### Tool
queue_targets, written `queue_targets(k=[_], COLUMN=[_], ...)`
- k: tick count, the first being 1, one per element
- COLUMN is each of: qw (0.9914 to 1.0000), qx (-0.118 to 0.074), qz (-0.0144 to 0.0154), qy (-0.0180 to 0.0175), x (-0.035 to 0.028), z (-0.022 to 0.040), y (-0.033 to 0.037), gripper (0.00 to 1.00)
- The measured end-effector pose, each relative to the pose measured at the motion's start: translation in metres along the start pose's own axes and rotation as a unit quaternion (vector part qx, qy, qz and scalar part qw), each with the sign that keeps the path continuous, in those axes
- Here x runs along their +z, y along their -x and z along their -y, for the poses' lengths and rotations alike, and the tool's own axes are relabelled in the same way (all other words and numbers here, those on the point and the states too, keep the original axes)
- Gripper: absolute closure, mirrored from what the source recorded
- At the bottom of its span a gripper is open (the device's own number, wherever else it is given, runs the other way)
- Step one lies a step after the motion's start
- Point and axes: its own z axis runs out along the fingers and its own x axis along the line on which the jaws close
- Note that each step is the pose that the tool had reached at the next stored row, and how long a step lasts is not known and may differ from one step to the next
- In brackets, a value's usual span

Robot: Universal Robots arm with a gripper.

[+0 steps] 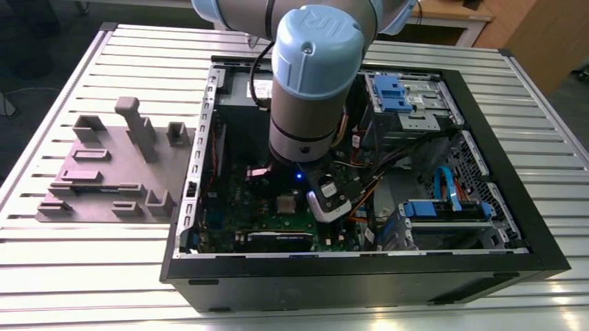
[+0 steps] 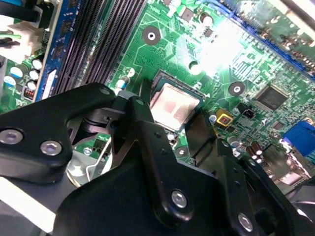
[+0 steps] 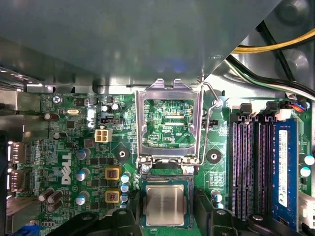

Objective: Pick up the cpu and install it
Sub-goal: 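Place the cpu into insertion slot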

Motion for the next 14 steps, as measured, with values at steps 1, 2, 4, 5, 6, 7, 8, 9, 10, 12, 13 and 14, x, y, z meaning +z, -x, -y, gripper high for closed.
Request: queue_targets(k=[1, 2, 4, 5, 6, 7, 8, 9, 10, 12, 13, 14], qw=[1.00000, 1.00000, 1.00000, 1.00000, 1.00000, 1.00000, 1.00000, 1.00000, 1.00000, 1.00000, 1.00000, 1.00000], qx=[0.000, 0.000, 0.000, 0.000, 0.000, 0.000, 0.000, 0.000, 0.000, 0.000, 0.000, 0.000], qz=[0.0000, -0.0001, -0.0002, -0.0003, -0.0002, -0.0002, -0.0002, -0.0002, -0.0002, -0.0003, -0.0003, -0.0003], qy=[0.0000, 0.0000, 0.0000, 0.0000, 0.0001, 0.0001, 0.0001, 0.0001, 0.0001, -0.0001, -0.0002, -0.0001], x=[0.0000, -0.0004, -0.0026, -0.0036, -0.0036, -0.0037, -0.0036, -0.0034, -0.0031, -0.0029, -0.0028, -0.0028], z=[0.0000, 0.0000, -0.0001, -0.0001, -0.0002, -0.0002, -0.0002, -0.0001, -0.0001, -0.0001, -0.0001, -0.0001], y=[0.0000, 0.0000, -0.0001, -0.0001, -0.0001, -0.0001, 0.0000, -0.0001, -0.0001, -0.0001, -0.0001, -0.0001], gripper=[0.45, 0.45, 0.45, 0.45, 0.45, 0.45, 0.45, 0.45, 0.45, 0.45, 0.47, 0.54])
